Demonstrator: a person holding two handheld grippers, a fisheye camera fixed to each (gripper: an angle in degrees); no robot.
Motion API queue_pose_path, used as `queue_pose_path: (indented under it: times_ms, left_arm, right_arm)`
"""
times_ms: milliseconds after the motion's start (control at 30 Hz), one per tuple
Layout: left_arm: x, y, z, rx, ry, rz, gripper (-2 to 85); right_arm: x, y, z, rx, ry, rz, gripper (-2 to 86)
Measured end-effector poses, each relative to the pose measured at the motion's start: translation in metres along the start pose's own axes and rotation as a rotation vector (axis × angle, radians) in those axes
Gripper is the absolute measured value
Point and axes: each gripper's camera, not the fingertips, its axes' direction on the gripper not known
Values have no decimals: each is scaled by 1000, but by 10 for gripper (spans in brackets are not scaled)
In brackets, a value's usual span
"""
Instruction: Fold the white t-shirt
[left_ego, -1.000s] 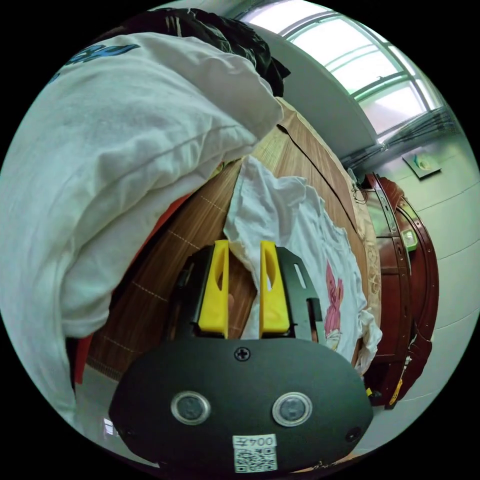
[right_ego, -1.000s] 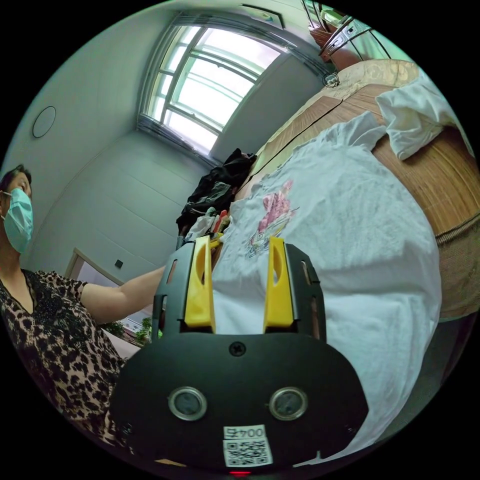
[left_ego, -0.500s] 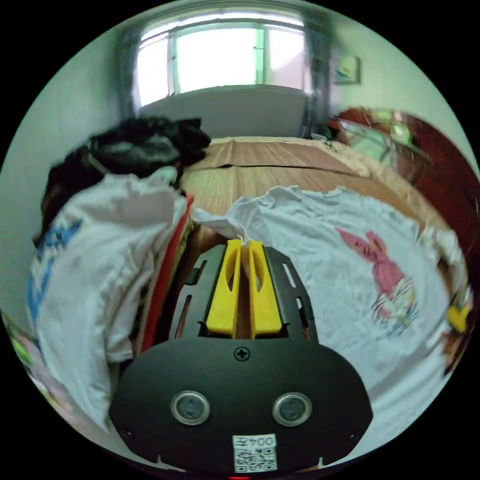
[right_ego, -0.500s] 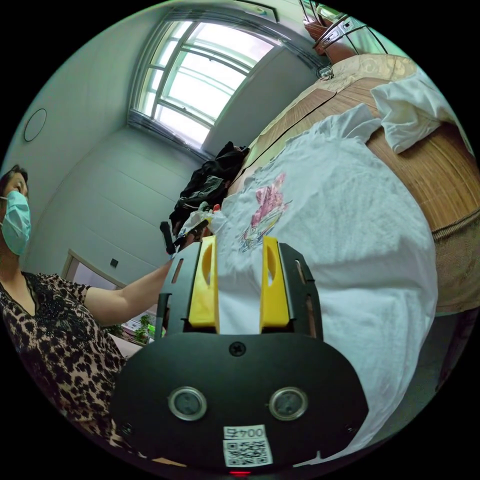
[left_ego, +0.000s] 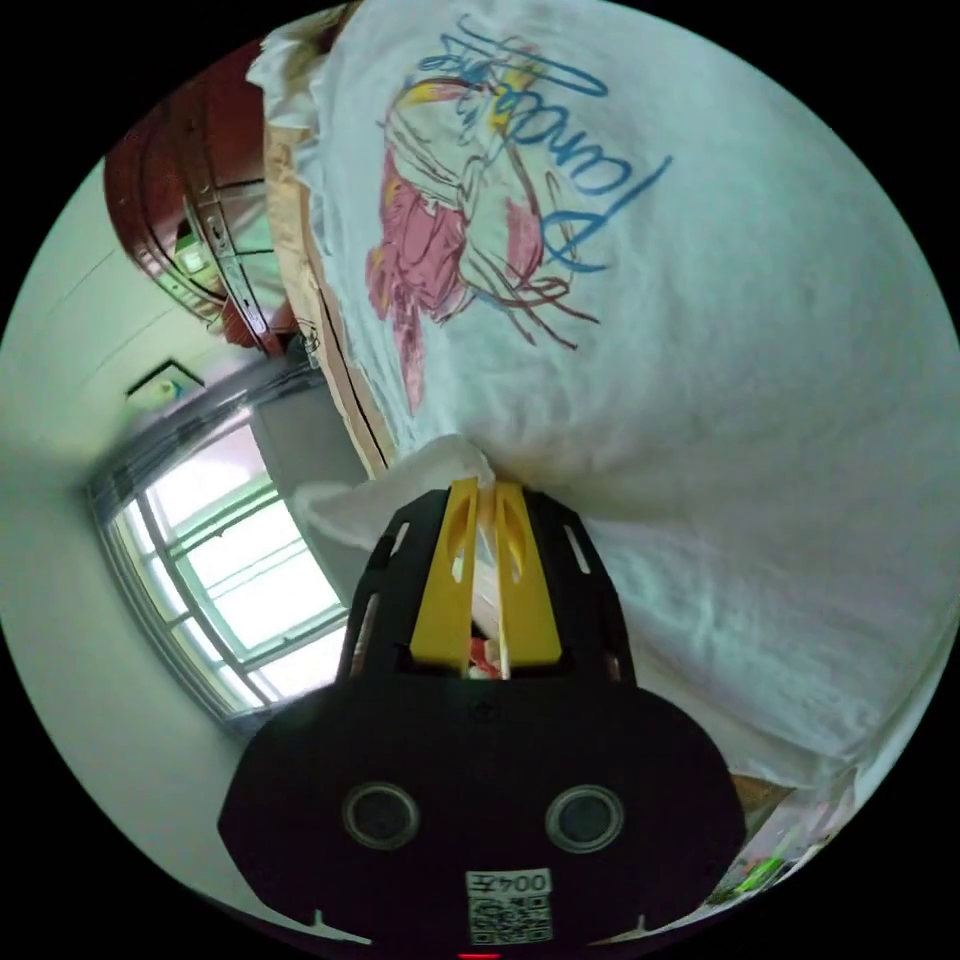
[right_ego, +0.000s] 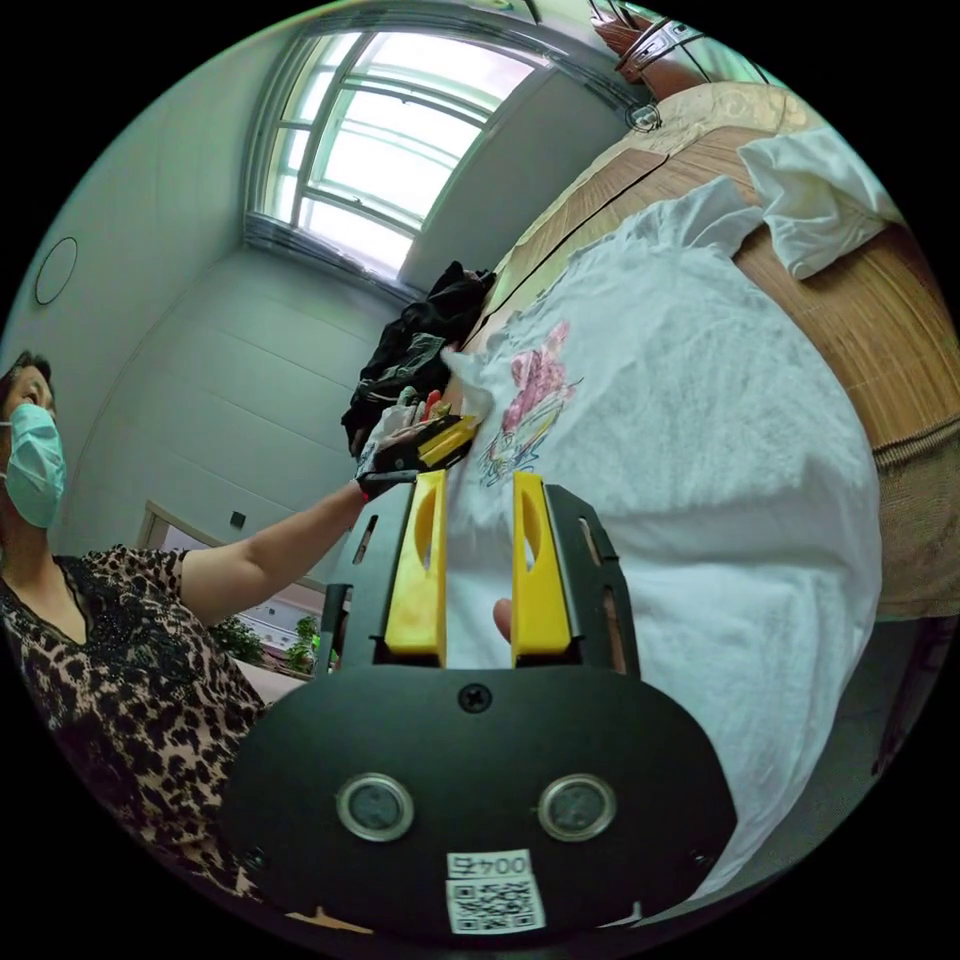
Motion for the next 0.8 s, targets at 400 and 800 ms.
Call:
queue_pose_path:
  times_ms: [400,800]
  left_arm:
    - [-60,0,14,20,212,58,187]
    - [-159,102,157,165,902,-716,165]
  right_arm:
    - [-13,-6,-1,12,-4,-10,115]
    - [-28,-18,-2,3,-7,14,100]
